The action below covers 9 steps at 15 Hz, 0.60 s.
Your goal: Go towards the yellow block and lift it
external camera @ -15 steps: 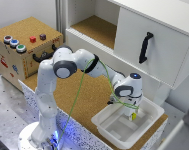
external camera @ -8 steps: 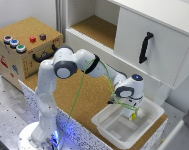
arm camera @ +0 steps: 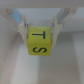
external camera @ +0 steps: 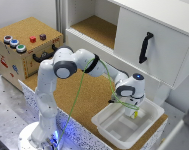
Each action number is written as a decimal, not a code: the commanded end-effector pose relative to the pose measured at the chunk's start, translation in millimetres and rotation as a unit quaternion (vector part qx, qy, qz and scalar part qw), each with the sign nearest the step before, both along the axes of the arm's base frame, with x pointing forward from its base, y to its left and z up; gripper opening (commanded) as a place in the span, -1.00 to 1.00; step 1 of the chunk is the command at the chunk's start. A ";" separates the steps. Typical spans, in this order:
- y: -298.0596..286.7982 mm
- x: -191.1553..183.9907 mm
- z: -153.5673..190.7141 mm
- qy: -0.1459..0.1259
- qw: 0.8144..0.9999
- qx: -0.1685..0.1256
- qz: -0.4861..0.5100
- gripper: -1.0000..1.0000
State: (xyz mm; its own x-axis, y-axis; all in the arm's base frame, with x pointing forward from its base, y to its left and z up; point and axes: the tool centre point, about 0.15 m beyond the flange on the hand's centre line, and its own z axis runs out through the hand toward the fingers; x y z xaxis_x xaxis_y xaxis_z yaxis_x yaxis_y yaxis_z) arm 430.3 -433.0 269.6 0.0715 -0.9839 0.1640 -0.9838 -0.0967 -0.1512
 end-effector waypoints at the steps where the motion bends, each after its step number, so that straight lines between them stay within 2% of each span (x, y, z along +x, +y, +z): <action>1: 31.6 10.1 65.0 -0.098 0.993 -0.002 0.060 -1.00; 4: 60.4 16.7 81.1 -0.110 0.988 -0.013 0.108 -1.00; 9: 136.2 25.0 97.2 -0.122 0.970 -0.014 0.210 -1.00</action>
